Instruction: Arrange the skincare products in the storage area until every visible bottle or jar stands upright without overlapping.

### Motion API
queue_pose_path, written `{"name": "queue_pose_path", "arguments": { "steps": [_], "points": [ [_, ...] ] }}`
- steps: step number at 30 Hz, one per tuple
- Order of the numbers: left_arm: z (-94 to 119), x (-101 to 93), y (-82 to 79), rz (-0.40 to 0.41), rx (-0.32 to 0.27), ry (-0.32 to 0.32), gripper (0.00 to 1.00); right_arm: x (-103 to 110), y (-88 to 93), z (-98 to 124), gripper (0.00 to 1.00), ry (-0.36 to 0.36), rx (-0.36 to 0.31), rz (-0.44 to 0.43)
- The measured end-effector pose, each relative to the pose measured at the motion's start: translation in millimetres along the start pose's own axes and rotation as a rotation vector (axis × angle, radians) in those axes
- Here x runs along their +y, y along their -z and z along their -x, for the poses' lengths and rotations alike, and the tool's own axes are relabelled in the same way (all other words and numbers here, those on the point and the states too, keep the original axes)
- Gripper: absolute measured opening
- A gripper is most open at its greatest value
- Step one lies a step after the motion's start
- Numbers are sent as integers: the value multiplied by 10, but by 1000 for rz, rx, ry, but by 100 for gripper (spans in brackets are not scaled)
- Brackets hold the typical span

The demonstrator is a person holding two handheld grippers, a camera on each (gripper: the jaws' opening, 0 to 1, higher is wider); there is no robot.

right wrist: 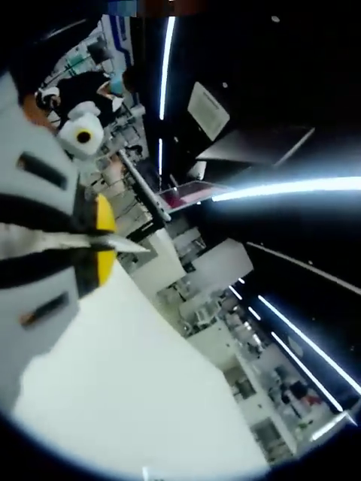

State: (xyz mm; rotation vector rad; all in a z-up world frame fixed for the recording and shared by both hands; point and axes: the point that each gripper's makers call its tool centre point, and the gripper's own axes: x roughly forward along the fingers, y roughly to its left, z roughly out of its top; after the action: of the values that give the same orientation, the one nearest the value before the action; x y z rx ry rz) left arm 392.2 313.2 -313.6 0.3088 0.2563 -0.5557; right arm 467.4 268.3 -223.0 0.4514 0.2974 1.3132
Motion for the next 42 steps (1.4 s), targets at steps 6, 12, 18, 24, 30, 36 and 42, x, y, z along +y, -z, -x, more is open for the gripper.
{"name": "queue_pose_path", "arguments": {
  "steps": [6,12,18,24,30,36,42],
  "points": [
    [22,5,-44,14,-24,3,33,115,-4,-20,3,-17,11,50],
    [40,-5,-90,34,-48,11,34,198,-26,-35,3,-43,19,97],
    [71,-4,-148,49,-79,17,34,305,-28,-48,3,-69,33,148],
    [83,-1,-175,65,-97,21,34,377,-31,-63,3,-89,44,190],
    [90,-5,-187,72,-104,25,34,443,-22,-68,3,-112,51,220],
    [99,-11,-207,78,-114,33,34,535,-11,-80,3,-145,63,271],
    [157,-12,-294,116,-164,57,34,679,30,-74,3,-182,80,328]
  ]
}}
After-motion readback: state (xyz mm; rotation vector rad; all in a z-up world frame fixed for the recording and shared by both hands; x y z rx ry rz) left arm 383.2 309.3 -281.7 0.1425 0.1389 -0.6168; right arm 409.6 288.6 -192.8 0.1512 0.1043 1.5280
